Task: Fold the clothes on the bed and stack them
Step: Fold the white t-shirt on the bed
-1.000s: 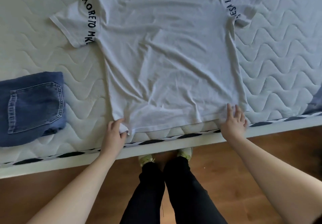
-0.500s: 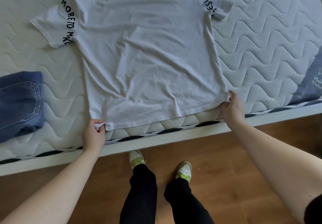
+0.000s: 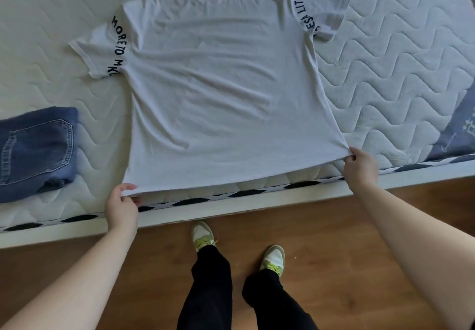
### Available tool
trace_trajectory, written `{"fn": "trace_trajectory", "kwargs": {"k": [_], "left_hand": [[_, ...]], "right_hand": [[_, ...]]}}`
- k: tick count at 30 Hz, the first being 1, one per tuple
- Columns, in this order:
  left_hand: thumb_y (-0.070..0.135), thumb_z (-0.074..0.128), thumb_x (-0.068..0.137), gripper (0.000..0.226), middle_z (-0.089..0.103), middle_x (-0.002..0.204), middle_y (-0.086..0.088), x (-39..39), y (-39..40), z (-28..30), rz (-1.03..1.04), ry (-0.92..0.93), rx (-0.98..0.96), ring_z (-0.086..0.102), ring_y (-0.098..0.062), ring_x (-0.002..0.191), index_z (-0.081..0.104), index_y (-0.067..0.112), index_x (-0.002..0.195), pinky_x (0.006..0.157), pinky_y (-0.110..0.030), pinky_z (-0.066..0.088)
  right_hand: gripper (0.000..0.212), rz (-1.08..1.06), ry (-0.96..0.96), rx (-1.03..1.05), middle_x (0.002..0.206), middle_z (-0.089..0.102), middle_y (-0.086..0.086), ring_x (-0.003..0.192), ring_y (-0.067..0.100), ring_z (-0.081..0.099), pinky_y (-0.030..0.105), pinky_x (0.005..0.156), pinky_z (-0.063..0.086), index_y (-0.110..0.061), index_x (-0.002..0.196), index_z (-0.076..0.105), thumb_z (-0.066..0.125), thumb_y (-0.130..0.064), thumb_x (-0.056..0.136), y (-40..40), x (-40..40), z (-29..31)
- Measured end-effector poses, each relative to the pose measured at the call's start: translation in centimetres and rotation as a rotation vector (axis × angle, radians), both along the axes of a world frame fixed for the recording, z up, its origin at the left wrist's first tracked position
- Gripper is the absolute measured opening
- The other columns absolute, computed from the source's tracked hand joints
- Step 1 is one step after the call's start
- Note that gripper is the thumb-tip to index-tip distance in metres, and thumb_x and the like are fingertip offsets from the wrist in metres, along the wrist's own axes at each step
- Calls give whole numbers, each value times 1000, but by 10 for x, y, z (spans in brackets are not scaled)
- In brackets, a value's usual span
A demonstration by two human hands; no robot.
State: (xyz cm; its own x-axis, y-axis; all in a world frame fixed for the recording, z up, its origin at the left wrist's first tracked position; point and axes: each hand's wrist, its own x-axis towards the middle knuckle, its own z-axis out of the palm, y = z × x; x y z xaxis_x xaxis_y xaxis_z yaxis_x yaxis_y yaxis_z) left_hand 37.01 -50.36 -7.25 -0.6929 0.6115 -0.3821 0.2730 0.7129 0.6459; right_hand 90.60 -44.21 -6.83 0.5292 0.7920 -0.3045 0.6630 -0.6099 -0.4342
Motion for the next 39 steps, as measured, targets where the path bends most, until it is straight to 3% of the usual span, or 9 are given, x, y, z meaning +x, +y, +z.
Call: {"fn": "trace_trajectory", "kwargs": {"k": [5,12,16,19,23,26,28,33,39], "left_hand": [[-9,32,89,50,58,71,-1,-1,-4,-9,47,-69,12,56,-16,64,62,28,77,62,-26,49],[3,35,96,35,61,81,-8,-1,-4,-9,-9,-133,-98,59,-22,69,59,24,82,64,-32,47],[15,45,93,19,57,103,-14,0,-10,0,-137,113,-206,54,-32,78,63,12,86,67,-35,43],[15,53,92,9,50,112,-18,7,-7,9,-229,288,-200,54,-38,89,57,11,98,78,-42,45],[19,64,87,43,49,133,-18,27,14,12,-738,549,-108,47,-38,122,56,9,128,92,-50,43],[38,46,97,63,10,163,-4,35,32,4,-1154,511,-202,7,-23,150,22,26,154,117,-45,17],[42,34,100,62,-8,164,5,32,34,-5,-1246,449,-298,-9,-16,150,7,34,155,120,-41,5],[27,38,99,54,17,161,2,14,27,-1,-1268,418,-257,18,-18,146,27,27,153,116,-39,25],[20,39,100,44,33,152,2,-9,46,15,-1219,169,-289,38,-19,135,45,17,144,106,-31,37]], "right_hand": [[34,84,-55,-41,89,62,18,78,33,47,36,63,30,-10,108,64,38,-1,87,-3,3,0],[43,206,-225,-279,126,55,21,116,40,49,44,87,39,-14,138,48,48,-9,95,-1,-7,0],[68,68,-257,-256,150,31,13,136,34,29,47,112,21,-20,150,28,49,-2,87,-6,-41,13],[70,341,-213,-162,156,26,6,141,28,24,44,114,16,-20,152,25,49,-9,88,-8,-92,22],[63,844,-147,-119,163,14,-1,149,18,9,40,120,9,-24,156,15,40,-25,98,6,-180,17],[61,965,-65,-184,164,5,-4,150,17,6,41,119,11,-28,156,10,35,-35,101,13,-234,7],[51,936,-74,-248,158,23,-2,143,20,22,40,110,28,-28,150,27,36,-33,101,14,-257,2],[29,823,-146,-336,121,52,6,115,28,49,34,78,43,-17,122,53,37,-27,100,29,-274,4],[32,912,-147,-591,122,50,9,113,30,50,39,90,46,-17,125,49,37,-33,100,57,-283,16]]}}
